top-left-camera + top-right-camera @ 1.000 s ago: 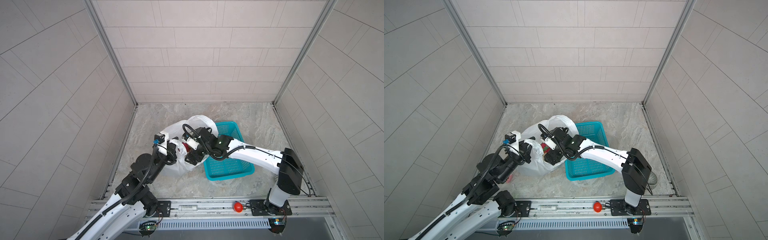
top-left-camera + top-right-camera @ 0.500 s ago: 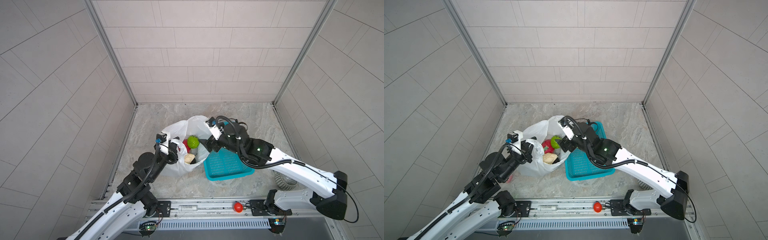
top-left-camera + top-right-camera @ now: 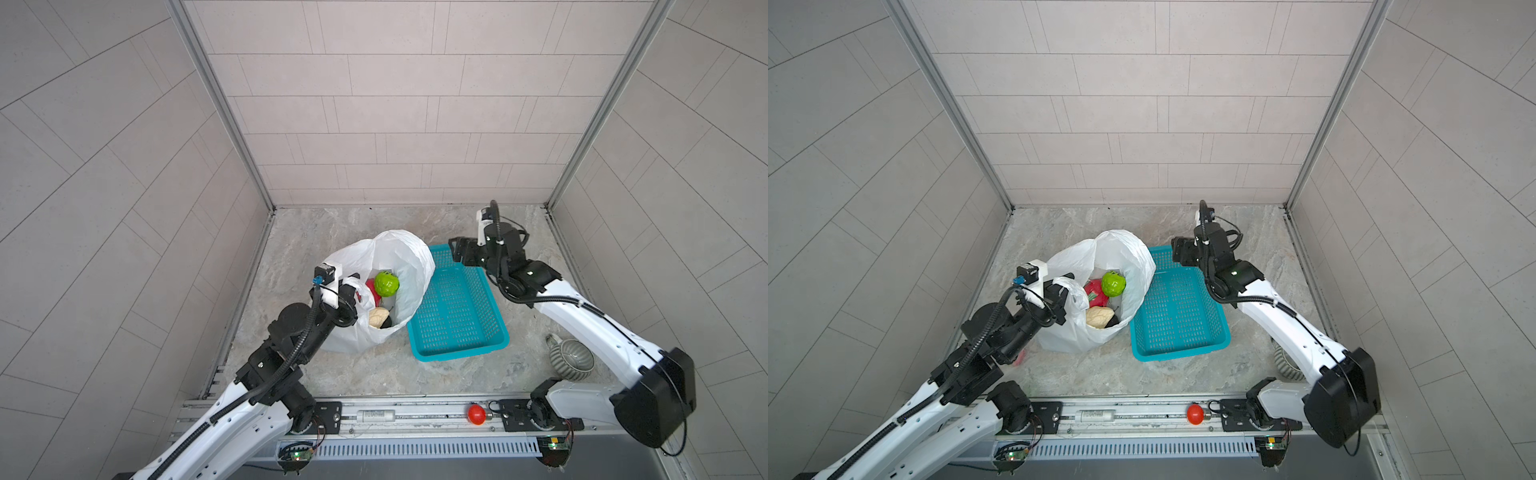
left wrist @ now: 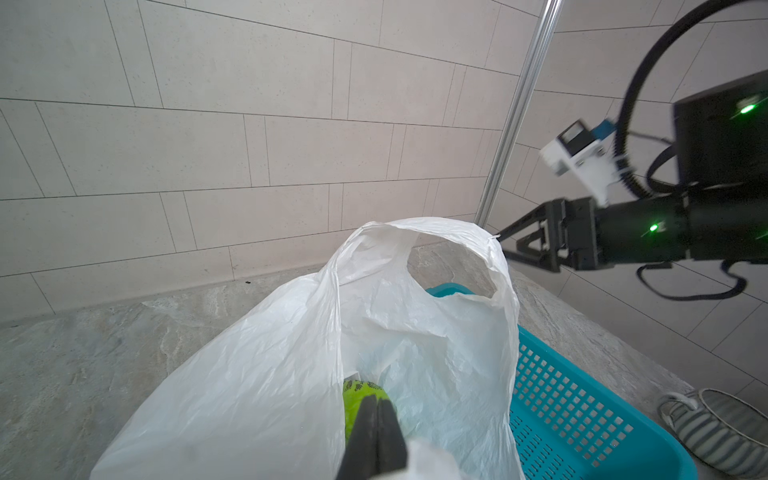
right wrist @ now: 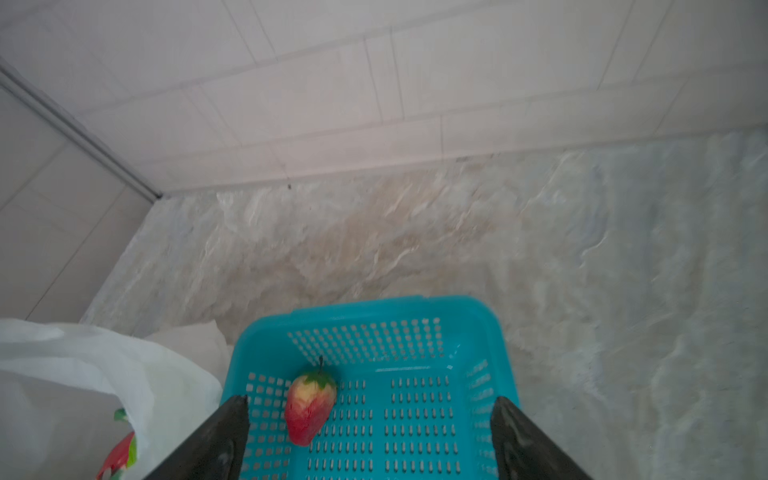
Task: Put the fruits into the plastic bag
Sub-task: 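Move the right gripper back over the basket toward the strawberry, then lower the right gripper and grasp the pink-yellow strawberry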
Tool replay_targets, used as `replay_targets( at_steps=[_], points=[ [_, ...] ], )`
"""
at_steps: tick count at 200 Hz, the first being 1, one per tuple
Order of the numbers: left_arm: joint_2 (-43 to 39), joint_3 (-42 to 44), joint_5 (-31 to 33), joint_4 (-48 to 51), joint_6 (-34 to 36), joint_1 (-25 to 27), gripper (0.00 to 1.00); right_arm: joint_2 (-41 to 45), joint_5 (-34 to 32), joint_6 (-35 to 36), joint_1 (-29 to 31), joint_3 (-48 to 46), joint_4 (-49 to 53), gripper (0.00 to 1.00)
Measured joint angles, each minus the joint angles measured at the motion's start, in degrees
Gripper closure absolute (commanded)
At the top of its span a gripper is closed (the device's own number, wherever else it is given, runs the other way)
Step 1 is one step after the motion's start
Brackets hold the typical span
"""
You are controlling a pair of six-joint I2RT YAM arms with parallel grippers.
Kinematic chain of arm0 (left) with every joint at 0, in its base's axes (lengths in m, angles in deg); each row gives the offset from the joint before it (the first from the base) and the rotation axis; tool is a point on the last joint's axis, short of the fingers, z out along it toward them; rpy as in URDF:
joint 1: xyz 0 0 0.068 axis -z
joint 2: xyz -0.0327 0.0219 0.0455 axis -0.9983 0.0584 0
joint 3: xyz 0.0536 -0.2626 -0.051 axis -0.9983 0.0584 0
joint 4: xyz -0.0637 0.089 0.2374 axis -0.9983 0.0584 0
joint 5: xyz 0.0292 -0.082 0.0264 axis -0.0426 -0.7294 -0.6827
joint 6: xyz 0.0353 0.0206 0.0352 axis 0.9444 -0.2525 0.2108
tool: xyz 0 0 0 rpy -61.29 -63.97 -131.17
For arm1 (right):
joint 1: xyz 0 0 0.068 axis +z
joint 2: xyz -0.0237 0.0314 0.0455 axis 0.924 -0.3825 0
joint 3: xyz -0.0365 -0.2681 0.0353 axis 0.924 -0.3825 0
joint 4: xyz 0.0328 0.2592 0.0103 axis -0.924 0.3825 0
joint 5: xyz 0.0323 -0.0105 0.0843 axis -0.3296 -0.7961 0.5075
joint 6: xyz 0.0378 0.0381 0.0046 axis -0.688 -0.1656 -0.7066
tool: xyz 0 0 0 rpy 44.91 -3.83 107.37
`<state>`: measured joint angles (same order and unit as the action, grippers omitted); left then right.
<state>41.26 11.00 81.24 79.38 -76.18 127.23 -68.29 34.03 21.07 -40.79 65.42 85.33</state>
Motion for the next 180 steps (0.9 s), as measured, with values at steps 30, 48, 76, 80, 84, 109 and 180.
replay_targets(
  at_steps=[30, 48, 76, 80, 84, 109, 180],
  points=[
    [0.4, 0.0, 0.0, 0.0, 0.0, 0.0, 1.0, -8.1, 8.6, -4.5, 0.2, -2.3, -0.4, 0.13],
    [0.5, 0.0, 0.0, 0.0, 0.0, 0.0, 1.0, -11.3, 12.3, -6.4, 0.3, -2.2, -1.5, 0.13],
    [0.5, 0.0, 0.0, 0.0, 0.0, 0.0, 1.0, -15.7, 16.3, -8.3, 0.9, -1.2, -3.4, 0.13],
    [0.5, 0.0, 0.0, 0.0, 0.0, 0.0, 1.0, -16.4, 16.8, -8.4, 1.1, -0.9, -3.7, 0.14],
    [0.5, 0.0, 0.0, 0.0, 0.0, 0.0, 1.0, -17.2, 17.1, -8.6, 1.3, -0.6, -3.9, 0.14],
    [0.5, 0.0, 0.0, 0.0, 0.0, 0.0, 1.0, -21.9, 19.0, -9.3, 2.5, 2.3, -4.3, 0.16],
    [0.4, 0.0, 0.0, 0.1, 0.3, 0.0, 1.0, -34.2, 20.3, -7.7, 3.5, 12.4, -1.2, 0.34]
  ],
)
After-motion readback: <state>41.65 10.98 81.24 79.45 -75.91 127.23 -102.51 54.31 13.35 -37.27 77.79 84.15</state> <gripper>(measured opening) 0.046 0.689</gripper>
